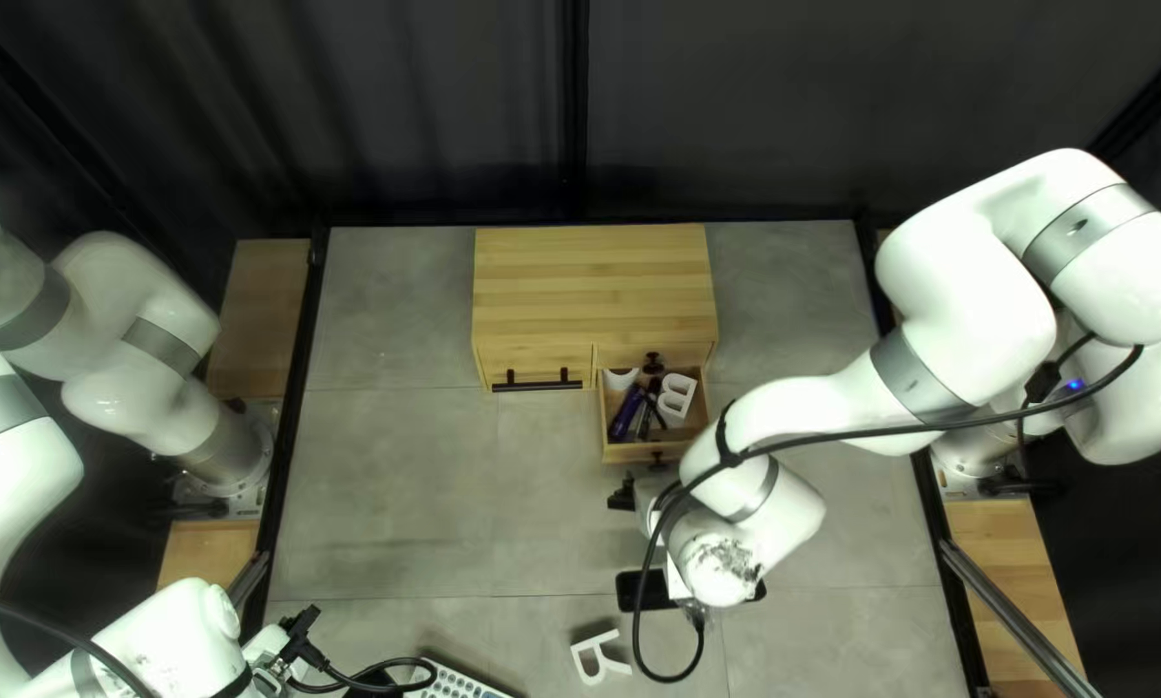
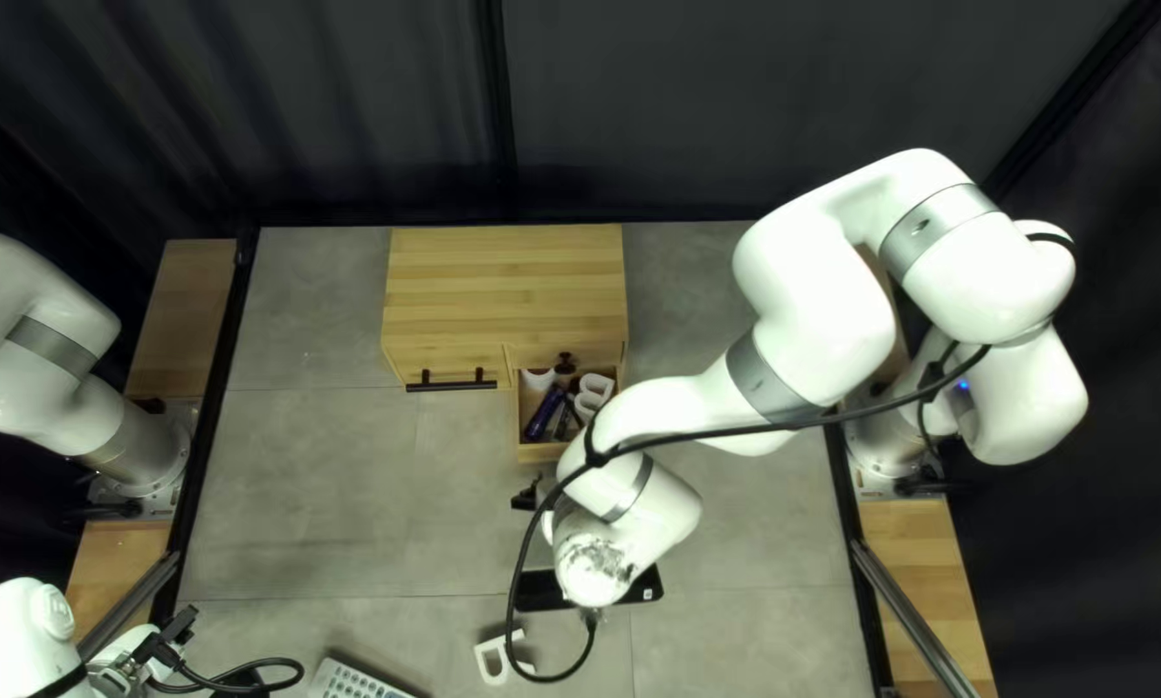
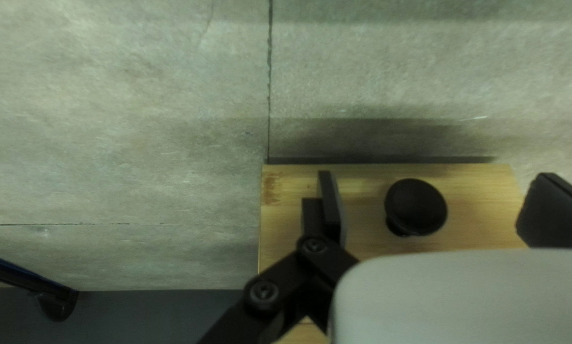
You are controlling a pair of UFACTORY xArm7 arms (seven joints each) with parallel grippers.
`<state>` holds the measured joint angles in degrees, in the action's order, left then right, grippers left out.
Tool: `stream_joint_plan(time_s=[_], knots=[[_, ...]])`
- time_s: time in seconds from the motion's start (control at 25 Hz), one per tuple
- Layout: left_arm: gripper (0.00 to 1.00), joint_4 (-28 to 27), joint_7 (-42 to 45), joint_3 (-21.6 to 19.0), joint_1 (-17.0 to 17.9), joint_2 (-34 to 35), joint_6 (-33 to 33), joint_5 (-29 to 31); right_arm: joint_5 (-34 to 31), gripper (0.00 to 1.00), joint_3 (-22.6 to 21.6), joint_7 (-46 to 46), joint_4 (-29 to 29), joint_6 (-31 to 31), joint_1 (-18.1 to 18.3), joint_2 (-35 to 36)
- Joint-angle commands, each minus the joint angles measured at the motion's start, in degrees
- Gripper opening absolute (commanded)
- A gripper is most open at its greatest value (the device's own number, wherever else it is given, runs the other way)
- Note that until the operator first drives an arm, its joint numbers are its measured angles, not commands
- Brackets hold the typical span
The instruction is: Open drawers and place objects into drawer and close
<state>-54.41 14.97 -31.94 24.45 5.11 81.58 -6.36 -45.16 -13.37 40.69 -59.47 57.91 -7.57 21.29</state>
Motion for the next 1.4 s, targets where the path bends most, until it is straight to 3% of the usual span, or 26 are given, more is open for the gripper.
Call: stream_joint_plan(time_s=[0.04, 1.4], knots=[[1.00, 0.0, 0.0, 0.0, 0.0, 0.0, 0.0, 0.0, -0.4, 1.00, 0.2, 0.2, 0.6, 0.0, 0.2, -0.5], [1.00, 0.0, 0.0, 0.0, 0.0, 0.0, 0.0, 0.0, -1.3, 1.00, 1.4, 2.0, 0.2, 1.1, 1.2, -0.6]])
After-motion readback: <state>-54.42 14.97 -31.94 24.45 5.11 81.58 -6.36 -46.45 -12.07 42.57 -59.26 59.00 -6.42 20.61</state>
